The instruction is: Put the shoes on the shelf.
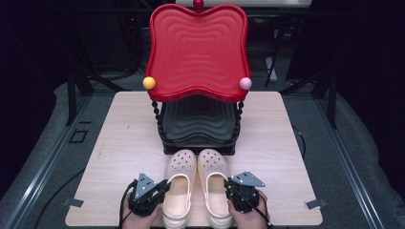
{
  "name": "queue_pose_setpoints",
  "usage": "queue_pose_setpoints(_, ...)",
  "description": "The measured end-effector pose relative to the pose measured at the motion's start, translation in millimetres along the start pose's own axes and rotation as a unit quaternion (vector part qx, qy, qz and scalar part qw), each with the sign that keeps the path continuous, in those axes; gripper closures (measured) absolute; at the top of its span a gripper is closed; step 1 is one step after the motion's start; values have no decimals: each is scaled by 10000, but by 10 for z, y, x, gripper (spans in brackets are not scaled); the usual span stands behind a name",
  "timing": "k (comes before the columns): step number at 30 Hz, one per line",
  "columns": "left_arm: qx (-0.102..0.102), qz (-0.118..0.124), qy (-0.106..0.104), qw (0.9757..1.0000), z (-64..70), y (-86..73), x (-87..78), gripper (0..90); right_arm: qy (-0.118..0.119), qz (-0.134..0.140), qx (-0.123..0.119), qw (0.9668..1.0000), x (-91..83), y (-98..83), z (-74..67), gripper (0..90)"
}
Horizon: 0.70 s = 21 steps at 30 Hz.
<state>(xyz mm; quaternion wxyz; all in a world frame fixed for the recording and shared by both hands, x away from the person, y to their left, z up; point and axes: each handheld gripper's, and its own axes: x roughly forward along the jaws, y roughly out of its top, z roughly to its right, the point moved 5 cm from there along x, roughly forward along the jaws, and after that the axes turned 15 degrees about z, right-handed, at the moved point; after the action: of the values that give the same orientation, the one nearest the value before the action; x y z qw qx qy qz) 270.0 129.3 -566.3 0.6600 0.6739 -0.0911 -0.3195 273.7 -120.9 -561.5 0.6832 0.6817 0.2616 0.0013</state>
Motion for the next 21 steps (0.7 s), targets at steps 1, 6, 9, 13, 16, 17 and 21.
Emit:
queue_pose_setpoints(1, 0, 0, 0, 10000, 0, 0, 0, 805, 0, 0, 0, 10000, 0, 0, 0, 800)
queue_pose_setpoints(6, -119, 23, -45, 9999, 25, 29, 69, 805, 238, -84, 332, 9991, -3, 9, -102, 797)
queue_pose_setpoints(9, -79, 23, -58, 9999, 26, 33, 72, 803, 266, -1, 338, 9991, 3, 24, -146, 790)
queue_pose_setpoints(13, -102, 83, -43, 9999, 9, 15, 60, 784, 233, 9, 228, 9995, 4, -11, -117, 771)
queue_pose_setpoints(16, -117, 97, -59, 9999, 13, 28, 57, 739, 259, 52, -32, 9996, 6, -31, -95, 713)
queue_pose_setpoints(17, -87, 137, -39, 9999, 13, 37, 61, 739, 259, 52, -32, 9996, 6, -31, -95, 713)
queue_pose_setpoints(21, -167, 239, -71, 9995, -16, 104, 116, 637, 307, 61, -756, 9966, 38, 25, -90, 648)
